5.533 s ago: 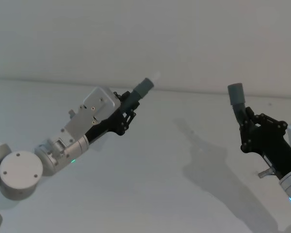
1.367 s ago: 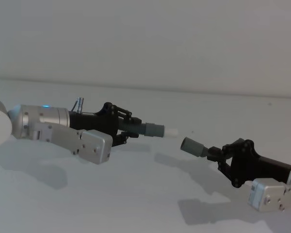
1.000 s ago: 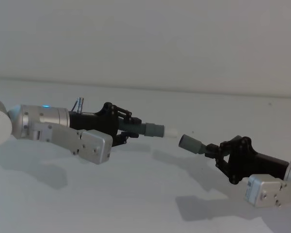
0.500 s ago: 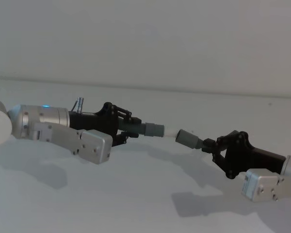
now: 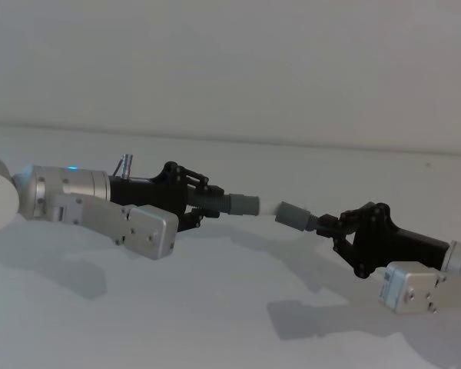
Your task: Use both hands to pick up one end of the pipe from the table, align the ends, and insert them.
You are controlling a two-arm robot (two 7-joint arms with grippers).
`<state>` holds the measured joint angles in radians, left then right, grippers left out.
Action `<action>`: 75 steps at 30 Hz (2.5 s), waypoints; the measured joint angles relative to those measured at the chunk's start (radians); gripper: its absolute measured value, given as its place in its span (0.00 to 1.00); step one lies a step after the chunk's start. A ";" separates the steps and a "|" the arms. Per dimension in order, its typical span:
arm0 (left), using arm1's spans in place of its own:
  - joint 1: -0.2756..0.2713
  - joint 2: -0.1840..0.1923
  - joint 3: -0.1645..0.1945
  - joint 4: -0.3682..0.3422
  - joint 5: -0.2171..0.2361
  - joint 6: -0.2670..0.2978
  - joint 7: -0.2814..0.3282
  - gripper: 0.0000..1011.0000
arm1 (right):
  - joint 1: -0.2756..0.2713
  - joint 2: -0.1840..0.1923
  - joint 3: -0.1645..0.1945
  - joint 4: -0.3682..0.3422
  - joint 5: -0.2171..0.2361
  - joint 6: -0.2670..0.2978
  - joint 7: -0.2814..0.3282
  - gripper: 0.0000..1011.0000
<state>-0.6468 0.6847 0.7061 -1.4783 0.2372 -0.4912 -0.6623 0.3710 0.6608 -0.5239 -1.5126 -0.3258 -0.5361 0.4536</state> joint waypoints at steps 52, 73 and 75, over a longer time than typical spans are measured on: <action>0.000 0.000 0.000 0.000 0.000 0.000 0.000 0.30 | 0.020 -0.013 -0.022 0.014 -0.027 -0.013 -0.021 0.08; 0.000 0.000 0.000 0.000 0.000 0.000 0.000 0.30 | 0.022 -0.018 -0.019 0.019 -0.021 -0.030 -0.022 0.08; 0.000 0.000 0.000 0.000 0.000 0.000 0.000 0.30 | 0.022 -0.018 -0.019 0.020 -0.020 -0.030 -0.022 0.07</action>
<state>-0.6469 0.6847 0.7063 -1.4782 0.2373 -0.4912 -0.6623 0.3927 0.6424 -0.5433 -1.4931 -0.3463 -0.5664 0.4313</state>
